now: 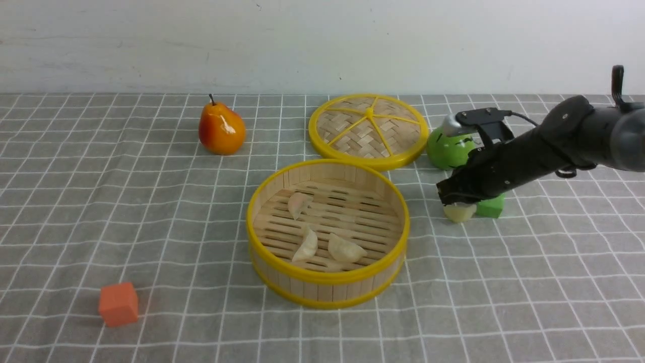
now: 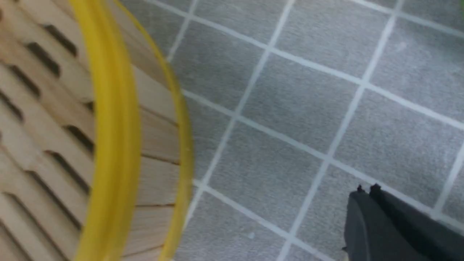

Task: Put the dumplings into the steamer on the table with the grey tablecloth.
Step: 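Reach for and grasp a dumpling lying on the table beside the steamer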

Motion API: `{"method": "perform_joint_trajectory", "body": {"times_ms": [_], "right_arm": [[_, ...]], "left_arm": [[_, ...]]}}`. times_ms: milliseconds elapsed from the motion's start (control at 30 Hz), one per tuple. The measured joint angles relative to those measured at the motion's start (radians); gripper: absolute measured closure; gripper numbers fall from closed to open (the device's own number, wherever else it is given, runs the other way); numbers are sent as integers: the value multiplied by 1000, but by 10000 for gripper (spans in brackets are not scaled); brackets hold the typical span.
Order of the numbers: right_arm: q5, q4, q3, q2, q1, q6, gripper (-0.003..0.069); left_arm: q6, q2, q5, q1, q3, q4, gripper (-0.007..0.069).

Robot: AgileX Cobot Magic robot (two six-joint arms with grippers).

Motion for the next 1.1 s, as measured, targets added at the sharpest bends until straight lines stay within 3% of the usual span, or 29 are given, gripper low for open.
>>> {"method": "perform_joint_trajectory", "body": {"times_ms": [233, 333, 467, 500, 567, 633, 733, 800, 933, 1100], "right_arm": [[191, 11, -156, -56, 13, -1, 677], [284, -77, -185, -70, 21, 4, 655], [378, -298, -186, -52, 24, 97, 520], [378, -309, -186, -52, 24, 104, 520], [399, -411, -186, -24, 23, 175, 377], [401, -431, -186, -5, 23, 193, 298], [384, -420, -186, 33, 23, 201, 253], [362, -408, -186, 51, 23, 201, 291], [326, -411, -187, 68, 23, 201, 474], [343, -431, -196, 55, 24, 202, 601]], "left_arm": [[0, 0, -1, 0, 0, 2, 613], [0, 0, -1, 0, 0, 2, 608], [0, 0, -1, 0, 0, 3, 605], [0, 0, -1, 0, 0, 3, 605], [0, 0, -3, 0, 0, 6, 603], [0, 0, -5, 0, 0, 6, 601], [0, 0, -5, 0, 0, 6, 601], [0, 0, -5, 0, 0, 6, 601], [0, 0, -5, 0, 0, 6, 600], [0, 0, -5, 0, 0, 6, 600]]}}
